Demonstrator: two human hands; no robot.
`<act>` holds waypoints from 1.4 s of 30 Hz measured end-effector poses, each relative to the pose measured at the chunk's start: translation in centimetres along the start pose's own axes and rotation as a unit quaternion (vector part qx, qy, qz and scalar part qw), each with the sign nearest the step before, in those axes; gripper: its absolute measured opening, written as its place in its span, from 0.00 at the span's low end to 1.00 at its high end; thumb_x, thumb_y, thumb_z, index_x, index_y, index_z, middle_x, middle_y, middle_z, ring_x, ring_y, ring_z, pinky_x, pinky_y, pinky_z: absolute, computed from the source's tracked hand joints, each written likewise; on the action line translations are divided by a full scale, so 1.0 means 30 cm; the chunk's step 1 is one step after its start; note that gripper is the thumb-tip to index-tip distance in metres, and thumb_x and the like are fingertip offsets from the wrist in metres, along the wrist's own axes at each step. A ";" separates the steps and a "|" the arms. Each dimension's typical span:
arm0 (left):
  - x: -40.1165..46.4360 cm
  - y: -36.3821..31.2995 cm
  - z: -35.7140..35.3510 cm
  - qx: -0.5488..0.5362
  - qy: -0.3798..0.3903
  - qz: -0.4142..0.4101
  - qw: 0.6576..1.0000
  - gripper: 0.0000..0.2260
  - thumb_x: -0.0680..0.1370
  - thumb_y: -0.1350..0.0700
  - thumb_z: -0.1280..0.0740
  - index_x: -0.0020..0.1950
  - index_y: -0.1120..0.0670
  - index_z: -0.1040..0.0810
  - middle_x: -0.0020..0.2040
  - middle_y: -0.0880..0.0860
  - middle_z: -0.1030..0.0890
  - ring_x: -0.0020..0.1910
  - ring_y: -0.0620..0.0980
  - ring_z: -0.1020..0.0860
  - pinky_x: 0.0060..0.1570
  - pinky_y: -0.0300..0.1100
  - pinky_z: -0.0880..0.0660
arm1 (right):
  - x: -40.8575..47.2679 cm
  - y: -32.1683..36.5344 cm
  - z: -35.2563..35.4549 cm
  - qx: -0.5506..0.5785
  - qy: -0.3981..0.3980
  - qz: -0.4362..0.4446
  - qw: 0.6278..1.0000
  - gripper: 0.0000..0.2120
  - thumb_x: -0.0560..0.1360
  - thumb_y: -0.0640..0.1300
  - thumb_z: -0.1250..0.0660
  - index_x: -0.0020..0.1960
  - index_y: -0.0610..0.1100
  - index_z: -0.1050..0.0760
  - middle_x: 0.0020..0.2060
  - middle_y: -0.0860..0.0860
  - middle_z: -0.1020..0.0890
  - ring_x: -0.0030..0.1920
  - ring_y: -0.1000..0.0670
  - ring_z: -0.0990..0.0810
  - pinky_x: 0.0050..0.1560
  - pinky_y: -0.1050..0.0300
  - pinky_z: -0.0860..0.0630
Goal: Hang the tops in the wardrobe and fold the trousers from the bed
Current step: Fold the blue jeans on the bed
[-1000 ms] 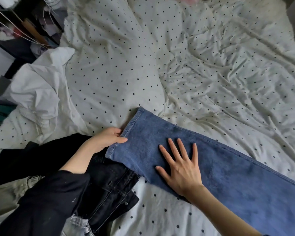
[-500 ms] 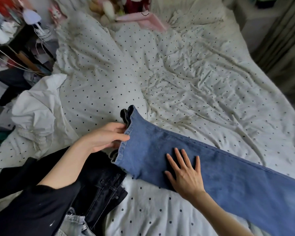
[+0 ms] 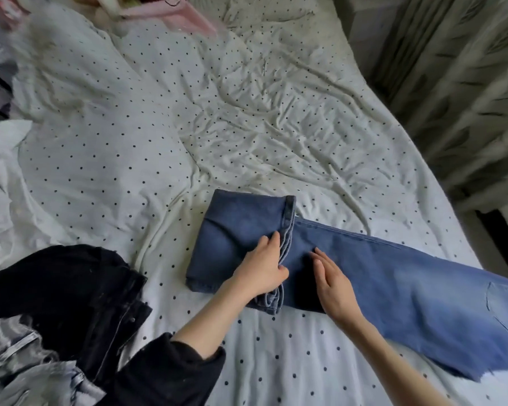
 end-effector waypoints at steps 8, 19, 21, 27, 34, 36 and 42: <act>-0.074 0.081 -0.025 -0.039 -0.146 -0.148 0.977 0.16 0.78 0.63 0.39 0.66 0.59 0.26 0.53 0.55 0.24 0.52 0.54 0.24 0.56 0.45 0.29 | 0.016 0.055 -0.002 -0.018 -0.067 0.025 0.997 0.17 0.80 0.43 0.40 0.67 0.41 0.29 0.68 0.47 0.29 0.69 0.47 0.33 0.68 0.57 0.41; -0.076 0.457 0.044 -0.246 -0.257 0.135 0.925 0.14 0.81 0.55 0.42 0.64 0.60 0.27 0.51 0.54 0.22 0.51 0.50 0.25 0.42 0.32 0.35 | 0.342 0.437 -0.161 -0.274 0.027 0.181 0.944 0.19 0.80 0.54 0.45 0.63 0.43 0.28 0.61 0.45 0.24 0.63 0.43 0.29 0.67 0.44 0.42; -0.073 0.492 0.051 -0.278 -0.228 0.137 0.923 0.15 0.80 0.51 0.41 0.62 0.58 0.25 0.48 0.47 0.23 0.48 0.45 0.26 0.38 0.30 0.34 | 0.430 0.492 -0.200 -0.288 0.095 0.124 0.945 0.22 0.80 0.58 0.48 0.56 0.42 0.26 0.55 0.44 0.21 0.58 0.42 0.26 0.61 0.46 0.38; -0.075 0.526 0.052 -0.311 -0.162 0.120 0.929 0.05 0.78 0.46 0.38 0.49 0.46 0.26 0.43 0.39 0.23 0.42 0.33 0.26 0.36 0.22 0.32 | 0.562 0.544 -0.258 -0.273 0.144 0.094 0.947 0.21 0.76 0.61 0.39 0.52 0.43 0.26 0.42 0.48 0.25 0.45 0.47 0.29 0.55 0.49 0.34; -0.077 0.548 0.029 -0.341 -0.162 0.108 0.920 0.07 0.79 0.51 0.38 0.42 0.50 0.27 0.37 0.48 0.26 0.34 0.39 0.28 0.34 0.31 0.32 | 0.588 0.540 -0.309 -0.234 0.120 0.079 0.962 0.15 0.79 0.52 0.40 0.56 0.40 0.29 0.52 0.41 0.22 0.51 0.40 0.24 0.43 0.53 0.33; -0.086 0.553 0.021 -0.336 -0.164 0.107 0.921 0.08 0.79 0.52 0.37 0.40 0.49 0.29 0.34 0.45 0.27 0.29 0.34 0.29 0.31 0.26 0.33 | 0.591 0.536 -0.314 -0.224 0.108 0.065 0.966 0.15 0.79 0.51 0.40 0.56 0.40 0.29 0.52 0.41 0.21 0.53 0.40 0.24 0.46 0.53 0.33; -0.091 0.556 0.036 -0.382 -0.119 0.114 0.909 0.05 0.79 0.52 0.38 0.44 0.47 0.26 0.41 0.45 0.21 0.39 0.36 0.24 0.35 0.25 0.31 | 0.440 0.508 -0.330 -0.276 0.013 0.171 0.946 0.18 0.79 0.53 0.42 0.64 0.43 0.31 0.62 0.46 0.26 0.64 0.43 0.30 0.66 0.45 0.42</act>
Point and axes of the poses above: each hand's wrist, its own x-axis towards the middle knuckle, its own z-axis out of the back of the hand, y = z × x, the point moved 1 cm from there along x, towards the middle knuckle
